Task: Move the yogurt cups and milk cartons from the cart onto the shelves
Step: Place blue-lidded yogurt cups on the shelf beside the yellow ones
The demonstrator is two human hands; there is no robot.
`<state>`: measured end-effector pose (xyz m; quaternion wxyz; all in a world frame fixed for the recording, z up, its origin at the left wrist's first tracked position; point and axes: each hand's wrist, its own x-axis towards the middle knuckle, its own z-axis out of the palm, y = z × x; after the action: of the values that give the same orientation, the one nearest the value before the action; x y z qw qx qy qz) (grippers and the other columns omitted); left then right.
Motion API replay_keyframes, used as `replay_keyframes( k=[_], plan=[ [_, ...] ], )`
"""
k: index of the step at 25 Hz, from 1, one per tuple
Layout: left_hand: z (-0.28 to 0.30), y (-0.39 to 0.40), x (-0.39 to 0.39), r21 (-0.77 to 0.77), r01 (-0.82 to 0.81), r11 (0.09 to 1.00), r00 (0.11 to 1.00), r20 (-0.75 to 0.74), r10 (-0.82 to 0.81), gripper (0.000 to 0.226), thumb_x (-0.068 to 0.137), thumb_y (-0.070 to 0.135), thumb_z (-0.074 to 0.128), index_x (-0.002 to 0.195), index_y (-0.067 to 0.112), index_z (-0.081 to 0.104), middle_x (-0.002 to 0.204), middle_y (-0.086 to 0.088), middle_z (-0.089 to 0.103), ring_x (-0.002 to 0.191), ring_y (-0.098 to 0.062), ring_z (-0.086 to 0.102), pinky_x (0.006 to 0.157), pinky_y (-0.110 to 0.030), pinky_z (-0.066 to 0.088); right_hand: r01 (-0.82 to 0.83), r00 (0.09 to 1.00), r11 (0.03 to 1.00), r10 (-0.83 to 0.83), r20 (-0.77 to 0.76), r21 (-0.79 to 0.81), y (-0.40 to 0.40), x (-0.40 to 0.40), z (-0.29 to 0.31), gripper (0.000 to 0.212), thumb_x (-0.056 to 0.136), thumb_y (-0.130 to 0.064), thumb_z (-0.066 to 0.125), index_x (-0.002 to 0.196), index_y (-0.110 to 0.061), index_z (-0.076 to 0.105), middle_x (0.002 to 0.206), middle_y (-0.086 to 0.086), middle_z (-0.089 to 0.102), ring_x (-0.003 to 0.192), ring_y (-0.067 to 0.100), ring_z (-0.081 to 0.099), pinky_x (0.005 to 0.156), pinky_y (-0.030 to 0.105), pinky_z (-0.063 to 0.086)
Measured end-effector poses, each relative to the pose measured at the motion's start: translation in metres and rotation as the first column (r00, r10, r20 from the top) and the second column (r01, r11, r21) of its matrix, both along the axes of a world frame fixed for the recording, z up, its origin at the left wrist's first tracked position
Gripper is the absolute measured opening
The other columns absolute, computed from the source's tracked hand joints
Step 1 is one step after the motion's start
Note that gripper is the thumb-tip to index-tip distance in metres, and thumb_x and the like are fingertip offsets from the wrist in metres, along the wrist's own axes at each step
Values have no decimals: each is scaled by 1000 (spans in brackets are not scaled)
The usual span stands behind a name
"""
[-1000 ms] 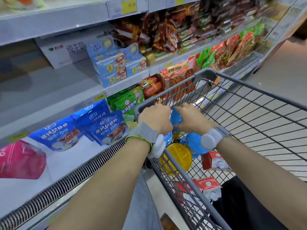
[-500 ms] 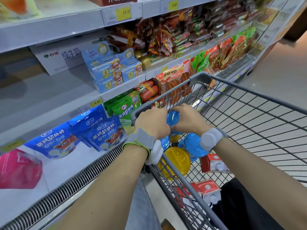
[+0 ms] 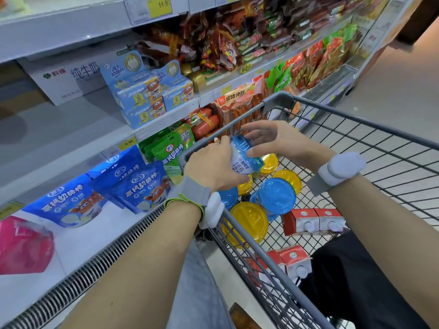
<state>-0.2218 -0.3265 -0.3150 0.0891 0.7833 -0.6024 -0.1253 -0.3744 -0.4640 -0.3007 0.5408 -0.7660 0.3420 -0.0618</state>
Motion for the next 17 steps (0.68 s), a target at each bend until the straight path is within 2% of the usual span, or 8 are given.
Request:
replay_keyframes(
  k=[3, 5, 7, 8, 10, 12, 14, 17],
  plan=[
    [-1, 1, 0, 49, -13, 999, 995, 95, 8, 75, 72, 69, 73, 112, 13, 45, 93, -1, 53, 78, -25, 51, 59, -33, 39, -158, 964, 986, 165, -210, 49, -3, -6, -10, 89, 78, -31, 85, 154, -22, 38, 145, -1, 52, 118, 13, 63, 95, 34, 56],
    [-2, 1, -1, 30, -29, 999, 996, 87, 26, 71, 70, 70, 73, 102, 14, 44, 81, 4, 47, 75, -25, 52, 55, -30, 35, -313, 817, 950, 261, -514, -15, -3, -11, -16, 96, 74, -44, 87, 152, -19, 37, 145, 0, 51, 119, 17, 60, 100, 38, 53],
    [-2, -1, -2, 17, -33, 999, 997, 73, 32, 71, 68, 72, 73, 98, 15, 44, 75, 6, 44, 69, -22, 52, 49, -29, 32, -487, 609, 850, 168, -775, -198, 2, -15, -26, 84, 72, -56, 82, 139, -16, 51, 134, 3, 59, 113, 24, 61, 96, 44, 54],
    [-1, -1, -2, 23, -33, 999, 997, 75, 31, 72, 68, 74, 73, 98, 14, 45, 75, 6, 44, 64, -19, 50, 48, -28, 31, -543, 556, 794, 97, -826, -273, 7, -17, -33, 79, 71, -60, 79, 130, -13, 58, 127, 9, 63, 109, 30, 63, 91, 47, 56],
    [1, -2, -2, 41, -29, 999, 996, 81, 26, 75, 67, 76, 73, 98, 14, 44, 75, 5, 46, 59, -12, 45, 47, -27, 32, -580, 519, 742, 19, -854, -336, 17, -19, -41, 77, 68, -65, 77, 119, -10, 60, 112, 14, 65, 98, 35, 65, 82, 49, 58],
    [1, -1, -1, 40, -28, 999, 996, 83, 25, 74, 67, 77, 72, 98, 15, 44, 75, 5, 48, 59, -11, 45, 46, -27, 32, -572, 478, 744, -41, -877, -346, 27, -18, -39, 77, 67, -65, 79, 117, -14, 53, 106, 8, 59, 91, 31, 64, 75, 45, 58],
    [1, -2, -2, 11, -34, 999, 997, 72, 33, 73, 66, 76, 73, 97, 16, 45, 77, 5, 48, 62, -14, 47, 46, -27, 30, -546, 425, 771, -83, -901, -328, 36, -17, -35, 77, 69, -61, 82, 119, -16, 46, 109, 6, 55, 95, 30, 62, 70, 44, 54],
    [0, 0, -3, -15, -54, 998, 997, 55, 54, 73, 66, 77, 72, 99, 17, 46, 80, 4, 48, 73, -21, 55, 52, -29, 34, -542, 436, 773, -76, -897, -329, 42, -13, -37, 73, 71, -54, 83, 119, -15, 44, 112, 7, 54, 94, 32, 61, 74, 45, 56]
  ],
)
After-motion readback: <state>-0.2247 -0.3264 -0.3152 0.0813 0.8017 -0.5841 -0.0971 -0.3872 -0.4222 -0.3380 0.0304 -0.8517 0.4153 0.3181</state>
